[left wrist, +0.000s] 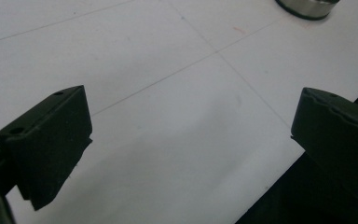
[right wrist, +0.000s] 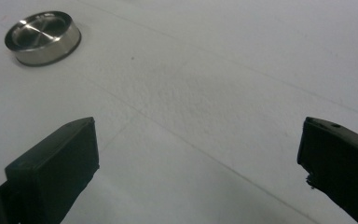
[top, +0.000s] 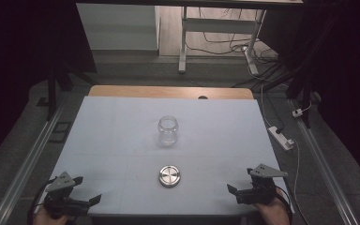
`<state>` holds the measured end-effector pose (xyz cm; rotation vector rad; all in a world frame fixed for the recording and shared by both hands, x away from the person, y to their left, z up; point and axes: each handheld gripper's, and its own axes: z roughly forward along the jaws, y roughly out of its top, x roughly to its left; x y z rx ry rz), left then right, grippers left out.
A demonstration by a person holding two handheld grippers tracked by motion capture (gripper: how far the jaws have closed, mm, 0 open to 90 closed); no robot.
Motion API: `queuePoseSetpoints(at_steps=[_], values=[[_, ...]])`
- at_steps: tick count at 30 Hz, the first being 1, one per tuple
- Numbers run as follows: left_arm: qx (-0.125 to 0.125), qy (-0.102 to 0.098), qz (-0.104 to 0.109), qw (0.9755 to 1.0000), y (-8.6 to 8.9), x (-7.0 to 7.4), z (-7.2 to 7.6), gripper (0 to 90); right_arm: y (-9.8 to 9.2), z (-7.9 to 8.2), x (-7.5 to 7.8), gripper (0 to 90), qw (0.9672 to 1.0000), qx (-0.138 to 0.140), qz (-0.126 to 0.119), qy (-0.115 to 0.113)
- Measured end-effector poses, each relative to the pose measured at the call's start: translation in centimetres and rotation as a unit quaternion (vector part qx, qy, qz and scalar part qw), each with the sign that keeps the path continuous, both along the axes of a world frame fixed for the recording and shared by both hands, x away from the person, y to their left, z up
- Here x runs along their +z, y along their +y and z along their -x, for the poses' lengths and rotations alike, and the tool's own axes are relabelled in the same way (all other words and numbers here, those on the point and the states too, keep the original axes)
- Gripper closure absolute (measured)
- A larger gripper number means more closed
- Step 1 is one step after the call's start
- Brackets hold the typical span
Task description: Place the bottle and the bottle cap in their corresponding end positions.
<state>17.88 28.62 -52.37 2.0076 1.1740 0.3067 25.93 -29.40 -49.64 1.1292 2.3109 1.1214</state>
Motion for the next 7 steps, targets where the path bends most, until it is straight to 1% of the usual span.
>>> queuePoseSetpoints(at_steps=[2,3,7], values=[[0.007,0.003,-0.007,0.9999,-0.05,-0.02,0.18,0.0,-0.18,0.16,0.05,0.0,1.0000,-0.005,0.000,-0.001],[0.007,0.002,-0.009,0.9999,-0.04,-0.02,0.20,0.0,-0.24,0.23,0.07,0.0,1.0000,-0.007,0.001,0.003],[0.012,0.012,-0.006,0.9998,-0.01,-0.08,0.01,0.0,-0.33,0.22,0.03,0.0,0.9999,-0.011,0.002,0.009]])
